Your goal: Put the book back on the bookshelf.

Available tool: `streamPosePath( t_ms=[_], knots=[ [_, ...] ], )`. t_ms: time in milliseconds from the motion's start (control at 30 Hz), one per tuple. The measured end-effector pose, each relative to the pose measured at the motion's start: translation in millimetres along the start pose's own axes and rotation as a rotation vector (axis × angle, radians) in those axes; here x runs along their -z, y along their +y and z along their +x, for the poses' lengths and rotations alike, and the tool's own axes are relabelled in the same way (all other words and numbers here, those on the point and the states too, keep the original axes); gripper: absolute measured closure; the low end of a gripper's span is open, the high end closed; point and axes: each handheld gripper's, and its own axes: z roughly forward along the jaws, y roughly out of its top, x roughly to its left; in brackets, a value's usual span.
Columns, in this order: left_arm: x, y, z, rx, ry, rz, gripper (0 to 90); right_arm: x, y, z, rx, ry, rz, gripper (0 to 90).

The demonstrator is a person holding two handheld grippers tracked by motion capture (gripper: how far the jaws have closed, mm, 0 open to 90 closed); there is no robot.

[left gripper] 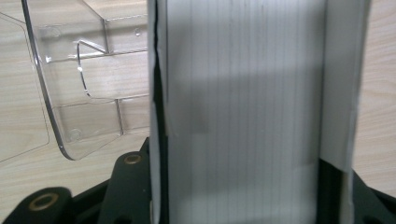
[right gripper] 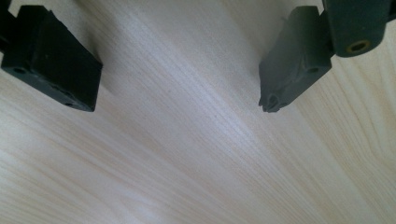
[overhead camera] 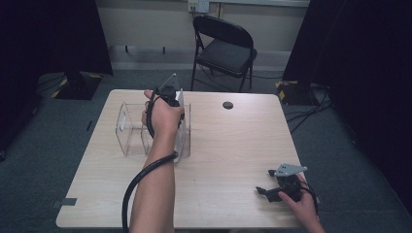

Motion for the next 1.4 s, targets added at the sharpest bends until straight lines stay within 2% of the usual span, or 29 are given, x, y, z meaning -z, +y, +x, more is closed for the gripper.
streamPosePath(
  t_ms=[67, 133, 300, 433, 467, 667, 833, 867, 933, 1067, 1133, 1300, 1400],
  knots=[
    [-0.1, 0.9, -0.1, -0.005, 0.003, 0.0, 52.9, -0.1, 0.0, 0.0, 0.0, -0.001, 0.0, 11.9],
    [-1.2, 1.2, -0.7, 0.008, 0.008, -0.012, 52.9, -0.1, 0.1, 0.1, 0.0, -0.001, 0.0, 11.9],
    [-2.2, 2.3, 0.8, 0.024, 0.004, -0.006, 52.9, -0.1, 0.1, 0.0, 0.0, 0.001, 0.0, 11.9],
    [-4.0, 2.9, 0.3, 0.027, 0.008, -0.013, 52.9, -0.1, 0.1, 0.0, 0.0, 0.0, 0.0, 11.9],
    [-3.9, 3.3, 1.1, 0.013, 0.005, -0.002, 52.9, -0.1, 0.1, 0.0, 0.0, 0.0, 0.0, 11.9],
    [-5.5, 4.2, -0.7, 0.035, 0.017, -0.025, 52.9, -0.2, 0.1, 0.0, 0.0, 0.0, -0.001, 11.9],
    [-7.2, 5.8, -2.6, 0.023, 0.025, -0.039, 52.9, -0.1, 0.1, 0.0, 0.001, 0.0, 0.0, 11.9],
    [-7.8, 6.0, -4.2, 0.034, 0.031, -0.05, 52.9, -0.2, 0.1, 0.0, 0.001, 0.0, -0.001, 11.9],
    [-7.8, 7.5, -4.5, 0.018, 0.033, -0.04, 52.9, -0.1, 0.0, -0.2, 0.002, 0.001, -0.001, 11.9],
    [-10.7, 9.1, -8.0, 0.036, 0.038, -0.062, 52.8, -0.2, 0.1, 0.0, 0.001, 0.0, -0.001, 11.9],
    [-10.8, 9.2, -7.8, 0.022, 0.049, -0.063, 52.7, -0.2, 0.1, 0.0, 0.001, 0.0, 0.0, 11.9],
    [-12.2, 7.5, -10.1, 0.031, 0.053, -0.074, 52.7, -0.1, 0.1, 0.2, -0.002, 0.0, 0.0, 11.9],
    [-12.2, 6.4, -9.2, 0.011, 0.05, -0.074, 52.5, -0.1, 0.1, 0.2, -0.002, 0.0, 0.0, 11.9]
  ],
)
